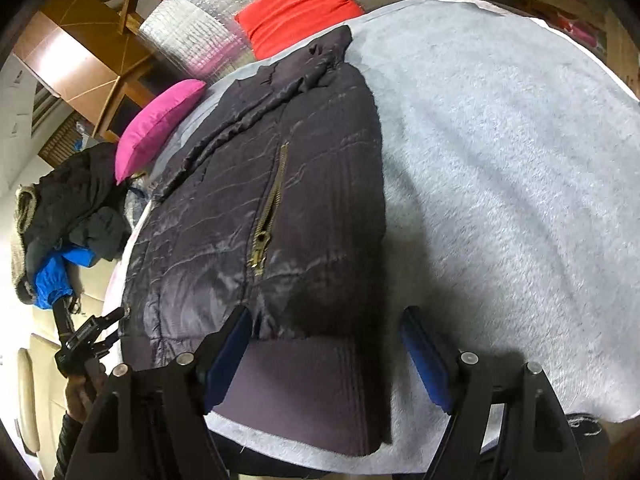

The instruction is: Fold large clothes

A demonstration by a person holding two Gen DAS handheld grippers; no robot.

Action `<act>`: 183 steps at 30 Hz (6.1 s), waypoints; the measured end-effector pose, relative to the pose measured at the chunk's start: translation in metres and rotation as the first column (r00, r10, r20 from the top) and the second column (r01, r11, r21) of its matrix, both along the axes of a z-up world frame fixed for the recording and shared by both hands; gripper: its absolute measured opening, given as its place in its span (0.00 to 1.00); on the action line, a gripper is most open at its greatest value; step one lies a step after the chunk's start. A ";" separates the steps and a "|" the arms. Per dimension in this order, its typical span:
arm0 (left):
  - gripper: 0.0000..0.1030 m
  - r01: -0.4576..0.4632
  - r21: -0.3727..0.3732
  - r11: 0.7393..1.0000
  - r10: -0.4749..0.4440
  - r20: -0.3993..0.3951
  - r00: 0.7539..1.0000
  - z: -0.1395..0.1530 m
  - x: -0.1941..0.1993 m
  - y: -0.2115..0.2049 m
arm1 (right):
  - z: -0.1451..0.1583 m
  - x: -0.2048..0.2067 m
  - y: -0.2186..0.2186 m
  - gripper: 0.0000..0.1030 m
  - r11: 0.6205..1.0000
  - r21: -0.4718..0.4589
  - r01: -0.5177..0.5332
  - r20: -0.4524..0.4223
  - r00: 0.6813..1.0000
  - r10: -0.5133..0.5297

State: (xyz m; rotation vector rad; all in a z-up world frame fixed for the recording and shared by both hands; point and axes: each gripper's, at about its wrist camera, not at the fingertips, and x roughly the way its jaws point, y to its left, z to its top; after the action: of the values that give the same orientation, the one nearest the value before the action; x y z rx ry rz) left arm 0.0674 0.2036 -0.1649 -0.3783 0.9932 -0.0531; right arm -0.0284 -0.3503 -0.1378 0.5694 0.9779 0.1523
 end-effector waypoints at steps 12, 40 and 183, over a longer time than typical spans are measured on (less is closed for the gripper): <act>0.85 0.041 -0.017 0.999 -0.042 -0.028 0.999 -0.005 -0.013 -0.010 | -0.010 0.001 0.009 0.56 0.999 0.047 -0.003 -0.011 1.000 0.004; 0.11 0.096 -0.030 0.995 -0.096 0.016 0.995 0.019 -0.065 0.004 | 0.030 -0.005 0.013 0.09 0.994 -0.007 -0.106 0.029 0.994 0.106; 0.10 0.077 -0.123 0.989 -0.024 0.382 0.924 0.192 0.075 -0.010 | 0.169 0.159 -0.070 0.08 0.946 0.313 -0.086 0.370 0.928 -0.038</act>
State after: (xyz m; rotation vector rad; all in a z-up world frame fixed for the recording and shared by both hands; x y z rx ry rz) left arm 0.1425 0.1936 0.0270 -0.4477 0.6147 -0.2343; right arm 0.1302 -0.4204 0.0314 0.7980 0.5896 0.4347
